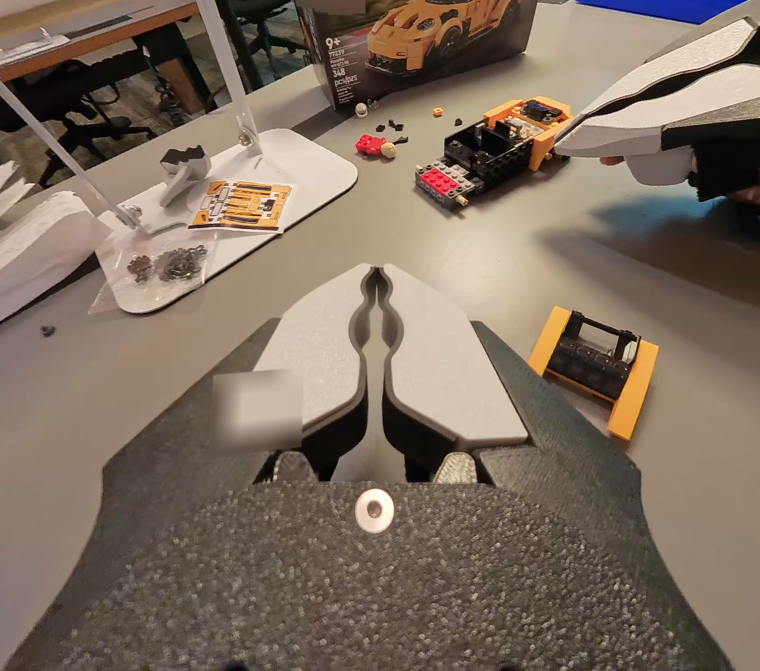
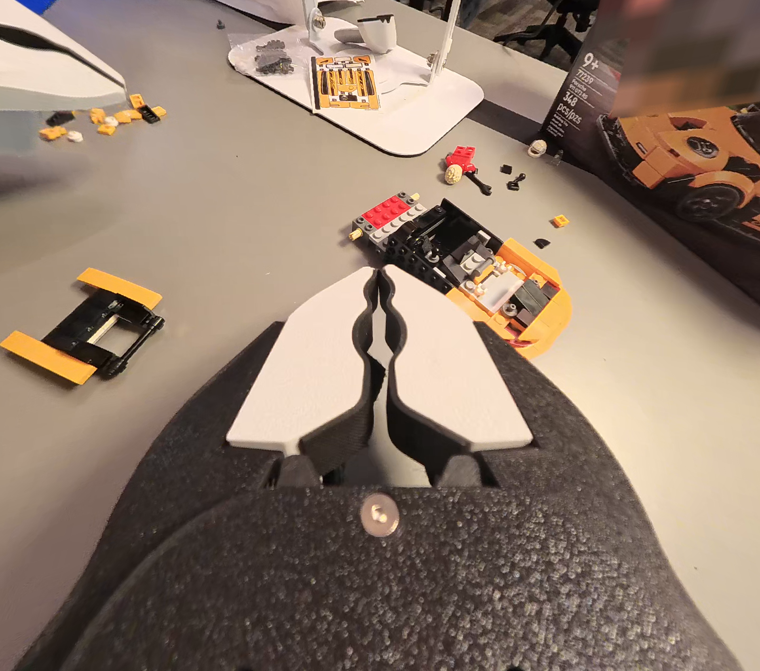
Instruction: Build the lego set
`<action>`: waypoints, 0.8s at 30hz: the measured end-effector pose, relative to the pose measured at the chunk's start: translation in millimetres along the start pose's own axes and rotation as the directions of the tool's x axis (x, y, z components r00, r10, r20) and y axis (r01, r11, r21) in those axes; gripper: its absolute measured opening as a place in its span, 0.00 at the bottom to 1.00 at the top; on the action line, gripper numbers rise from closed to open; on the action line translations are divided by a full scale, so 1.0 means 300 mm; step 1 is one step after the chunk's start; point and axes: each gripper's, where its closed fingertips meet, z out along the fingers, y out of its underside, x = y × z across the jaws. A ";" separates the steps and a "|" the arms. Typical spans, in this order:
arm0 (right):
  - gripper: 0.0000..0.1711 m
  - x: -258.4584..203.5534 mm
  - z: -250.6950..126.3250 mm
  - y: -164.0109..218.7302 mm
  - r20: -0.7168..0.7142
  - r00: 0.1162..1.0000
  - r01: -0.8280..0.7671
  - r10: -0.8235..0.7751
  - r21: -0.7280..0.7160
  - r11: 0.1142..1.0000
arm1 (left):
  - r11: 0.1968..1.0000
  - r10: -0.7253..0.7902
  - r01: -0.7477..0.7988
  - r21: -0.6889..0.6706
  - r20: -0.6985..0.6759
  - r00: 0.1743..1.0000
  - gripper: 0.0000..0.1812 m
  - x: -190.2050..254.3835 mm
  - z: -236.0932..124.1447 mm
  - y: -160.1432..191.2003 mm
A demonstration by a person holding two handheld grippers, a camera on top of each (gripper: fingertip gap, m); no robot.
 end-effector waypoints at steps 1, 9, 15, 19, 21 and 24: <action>0.00 0.001 -0.001 0.001 -0.003 1.000 0.002 -0.002 -0.001 1.000 | 1.000 0.010 -0.010 0.001 0.018 1.000 0.00 -0.011 -0.002 -0.005; 0.00 -0.020 -0.049 -0.107 -0.046 0.998 0.055 -0.051 0.098 0.994 | 0.994 0.075 -0.055 -0.091 0.236 0.969 0.00 -0.178 -0.004 -0.033; 0.00 -0.075 -0.073 -0.252 -0.105 0.993 0.078 -0.059 0.180 0.981 | 0.997 -0.004 0.033 -0.076 0.364 0.931 0.00 -0.283 0.003 -0.066; 0.00 -0.097 -0.064 -0.381 -0.103 0.995 0.016 0.010 0.243 0.970 | 0.996 -0.071 0.089 -0.024 0.419 0.905 0.00 -0.323 -0.026 -0.075; 0.00 -0.122 -0.056 -0.442 -0.087 0.996 0.005 0.020 0.274 0.962 | 0.993 -0.101 0.115 -0.007 0.431 0.897 0.00 -0.333 -0.042 -0.063; 0.00 -0.180 -0.041 -0.494 -0.042 0.999 0.003 0.010 0.292 0.956 | 0.990 -0.121 0.138 -0.013 0.411 0.904 0.00 -0.321 -0.057 -0.041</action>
